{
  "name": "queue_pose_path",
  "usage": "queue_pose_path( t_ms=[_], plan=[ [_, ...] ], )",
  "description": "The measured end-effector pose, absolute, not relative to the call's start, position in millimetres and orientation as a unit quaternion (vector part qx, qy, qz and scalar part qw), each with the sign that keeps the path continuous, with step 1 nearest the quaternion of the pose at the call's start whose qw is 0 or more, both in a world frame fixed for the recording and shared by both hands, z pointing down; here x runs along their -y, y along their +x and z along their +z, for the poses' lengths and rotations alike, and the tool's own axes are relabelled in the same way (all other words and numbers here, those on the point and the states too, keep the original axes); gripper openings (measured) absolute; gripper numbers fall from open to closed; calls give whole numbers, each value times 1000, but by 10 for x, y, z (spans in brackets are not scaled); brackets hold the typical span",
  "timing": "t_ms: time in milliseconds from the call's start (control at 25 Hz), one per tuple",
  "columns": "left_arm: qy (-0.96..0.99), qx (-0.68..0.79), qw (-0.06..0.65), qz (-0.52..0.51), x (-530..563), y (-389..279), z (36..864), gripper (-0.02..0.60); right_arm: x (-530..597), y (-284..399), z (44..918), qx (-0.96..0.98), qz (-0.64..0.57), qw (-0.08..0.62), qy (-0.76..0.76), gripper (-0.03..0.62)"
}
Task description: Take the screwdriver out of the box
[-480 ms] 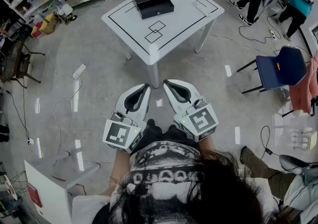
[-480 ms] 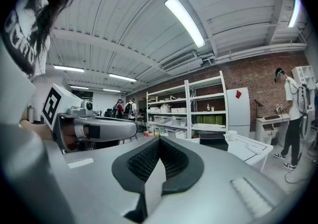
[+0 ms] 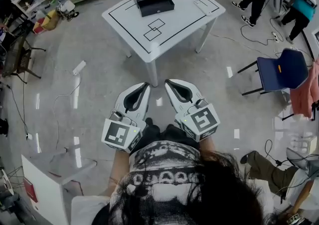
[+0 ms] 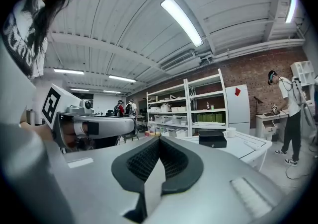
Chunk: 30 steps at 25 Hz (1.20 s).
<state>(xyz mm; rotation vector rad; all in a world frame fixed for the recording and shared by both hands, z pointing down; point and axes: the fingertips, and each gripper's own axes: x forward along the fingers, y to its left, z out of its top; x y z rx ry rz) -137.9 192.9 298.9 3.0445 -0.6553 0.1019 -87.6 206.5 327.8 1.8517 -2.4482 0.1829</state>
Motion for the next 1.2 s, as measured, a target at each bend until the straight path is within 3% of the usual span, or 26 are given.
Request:
queue_pose_path(
  t_ms=[680, 1200],
  plan=[
    [978, 204, 29, 42, -2146, -992, 3142, 0, -2370, -465, 3500, 791, 83, 38, 606, -5],
    [980, 192, 30, 52, -1384, -655, 3335, 0, -1711, -109, 3672, 776, 98, 52, 620, -5]
  ],
)
